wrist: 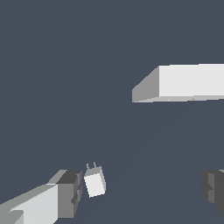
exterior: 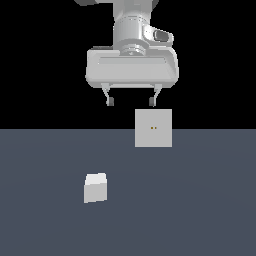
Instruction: Plug the charger into the wall socket.
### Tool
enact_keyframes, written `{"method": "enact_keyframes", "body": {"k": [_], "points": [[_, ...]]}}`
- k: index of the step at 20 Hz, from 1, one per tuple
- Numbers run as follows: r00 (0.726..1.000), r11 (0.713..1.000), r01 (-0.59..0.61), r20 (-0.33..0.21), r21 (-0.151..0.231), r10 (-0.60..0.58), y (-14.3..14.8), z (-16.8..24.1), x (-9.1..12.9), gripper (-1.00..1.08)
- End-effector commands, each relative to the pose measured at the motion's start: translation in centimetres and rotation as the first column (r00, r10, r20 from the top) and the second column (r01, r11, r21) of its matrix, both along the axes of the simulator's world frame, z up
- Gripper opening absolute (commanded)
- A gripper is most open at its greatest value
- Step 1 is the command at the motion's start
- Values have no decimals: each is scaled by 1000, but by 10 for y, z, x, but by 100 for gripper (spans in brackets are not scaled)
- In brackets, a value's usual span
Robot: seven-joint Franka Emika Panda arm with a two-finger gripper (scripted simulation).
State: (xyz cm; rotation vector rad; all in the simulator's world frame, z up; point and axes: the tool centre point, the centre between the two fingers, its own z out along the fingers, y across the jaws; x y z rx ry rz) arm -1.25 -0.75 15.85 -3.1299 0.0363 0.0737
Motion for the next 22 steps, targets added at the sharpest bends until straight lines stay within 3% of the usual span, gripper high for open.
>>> {"method": "enact_keyframes", "body": {"k": [1,11,22], "points": [[1000,1000,0,0,0,0,0,0,0,100],[999,999,-32,17,0,32,8,-11,-12,100],[988,990,-138,74,-2,138,33,-48,-51,100]]}}
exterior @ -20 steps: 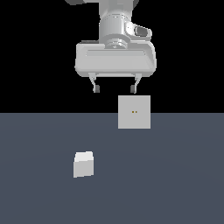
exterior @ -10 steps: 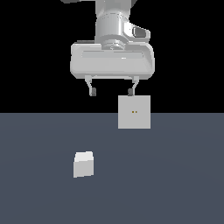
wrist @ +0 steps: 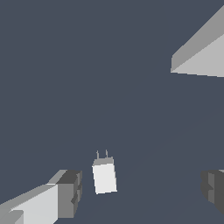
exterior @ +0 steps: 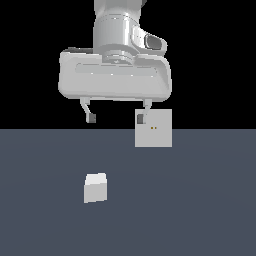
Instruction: Plug the charger into the wall socket.
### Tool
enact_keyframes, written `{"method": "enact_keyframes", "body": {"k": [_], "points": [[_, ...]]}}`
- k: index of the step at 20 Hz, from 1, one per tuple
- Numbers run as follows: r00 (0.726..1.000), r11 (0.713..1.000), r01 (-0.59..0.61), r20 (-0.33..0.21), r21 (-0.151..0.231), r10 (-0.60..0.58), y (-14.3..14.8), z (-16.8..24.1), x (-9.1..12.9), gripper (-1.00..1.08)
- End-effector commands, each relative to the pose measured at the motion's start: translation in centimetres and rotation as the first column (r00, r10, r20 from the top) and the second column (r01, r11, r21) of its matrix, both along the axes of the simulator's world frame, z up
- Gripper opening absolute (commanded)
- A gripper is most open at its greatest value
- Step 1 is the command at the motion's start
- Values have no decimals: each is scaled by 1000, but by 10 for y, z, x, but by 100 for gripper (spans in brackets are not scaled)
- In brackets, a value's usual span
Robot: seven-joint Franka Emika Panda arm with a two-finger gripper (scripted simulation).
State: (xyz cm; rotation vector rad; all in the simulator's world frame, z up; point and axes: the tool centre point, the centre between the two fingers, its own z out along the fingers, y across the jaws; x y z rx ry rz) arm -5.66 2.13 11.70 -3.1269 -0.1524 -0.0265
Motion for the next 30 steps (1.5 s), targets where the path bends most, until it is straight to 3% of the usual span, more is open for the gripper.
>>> {"method": "enact_keyframes", "body": {"k": [1,14,30], "points": [[999,1000,-30,16,1,30,7,-11,-11,100],[989,992,-130,70,-1,130,26,-50,-47,100],[987,990,-140,75,-3,140,27,-61,-50,100]]}}
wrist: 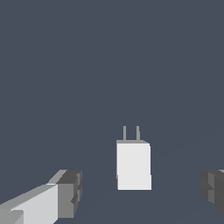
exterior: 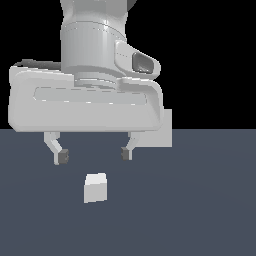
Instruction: Plug the charger into the wall socket.
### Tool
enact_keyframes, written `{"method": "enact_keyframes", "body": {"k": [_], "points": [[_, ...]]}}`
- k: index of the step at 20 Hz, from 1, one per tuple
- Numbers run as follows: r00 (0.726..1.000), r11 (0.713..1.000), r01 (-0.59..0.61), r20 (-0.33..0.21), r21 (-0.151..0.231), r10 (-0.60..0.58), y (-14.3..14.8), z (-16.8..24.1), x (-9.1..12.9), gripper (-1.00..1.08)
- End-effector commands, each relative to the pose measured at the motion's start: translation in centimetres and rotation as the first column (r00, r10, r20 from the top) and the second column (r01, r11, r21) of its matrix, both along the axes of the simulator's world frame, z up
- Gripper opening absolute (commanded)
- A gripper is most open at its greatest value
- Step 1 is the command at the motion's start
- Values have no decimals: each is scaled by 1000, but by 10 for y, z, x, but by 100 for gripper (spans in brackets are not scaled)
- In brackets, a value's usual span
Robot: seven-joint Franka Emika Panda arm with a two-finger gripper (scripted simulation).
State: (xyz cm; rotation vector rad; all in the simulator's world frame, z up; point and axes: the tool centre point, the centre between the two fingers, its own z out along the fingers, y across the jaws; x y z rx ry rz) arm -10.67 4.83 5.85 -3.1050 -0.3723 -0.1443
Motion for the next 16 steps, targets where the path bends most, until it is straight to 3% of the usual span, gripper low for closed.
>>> {"method": "enact_keyframes", "body": {"k": [1,15,16], "points": [[1000,1000,0,-1,0,0,0,-6,0,100],[1000,1000,0,-1,0,0,0,-47,0,100],[1000,1000,0,-1,0,0,0,-47,0,-100]]}}
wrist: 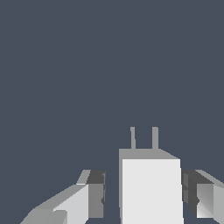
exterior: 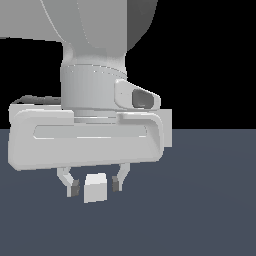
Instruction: Plug the charger into the wall socket.
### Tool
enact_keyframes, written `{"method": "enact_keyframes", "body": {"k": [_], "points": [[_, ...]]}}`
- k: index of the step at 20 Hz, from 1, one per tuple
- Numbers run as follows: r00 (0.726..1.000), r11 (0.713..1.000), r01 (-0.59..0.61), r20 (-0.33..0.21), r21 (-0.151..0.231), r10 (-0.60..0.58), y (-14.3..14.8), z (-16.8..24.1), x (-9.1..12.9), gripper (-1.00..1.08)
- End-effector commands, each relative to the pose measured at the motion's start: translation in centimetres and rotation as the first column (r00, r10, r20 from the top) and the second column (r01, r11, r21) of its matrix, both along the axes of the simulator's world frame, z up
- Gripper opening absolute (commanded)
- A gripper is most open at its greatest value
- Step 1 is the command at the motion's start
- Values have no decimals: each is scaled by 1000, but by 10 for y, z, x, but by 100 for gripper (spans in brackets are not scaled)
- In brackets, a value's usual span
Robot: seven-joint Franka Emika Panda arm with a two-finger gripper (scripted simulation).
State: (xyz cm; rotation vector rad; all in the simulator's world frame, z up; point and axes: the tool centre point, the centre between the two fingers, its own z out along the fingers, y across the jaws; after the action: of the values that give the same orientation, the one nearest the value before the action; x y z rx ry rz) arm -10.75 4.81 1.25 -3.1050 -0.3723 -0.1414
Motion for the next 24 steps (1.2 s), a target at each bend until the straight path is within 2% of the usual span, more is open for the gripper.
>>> {"method": "enact_keyframes", "body": {"k": [1,14,19,24], "points": [[1000,1000,0,1,0,0,0,-1,0,-100],[1000,1000,8,1,0,-8,-4,3,3,-100],[999,999,41,1,1,-41,-19,15,16,-100],[995,995,100,1,2,-100,-48,38,37,-100]]}}
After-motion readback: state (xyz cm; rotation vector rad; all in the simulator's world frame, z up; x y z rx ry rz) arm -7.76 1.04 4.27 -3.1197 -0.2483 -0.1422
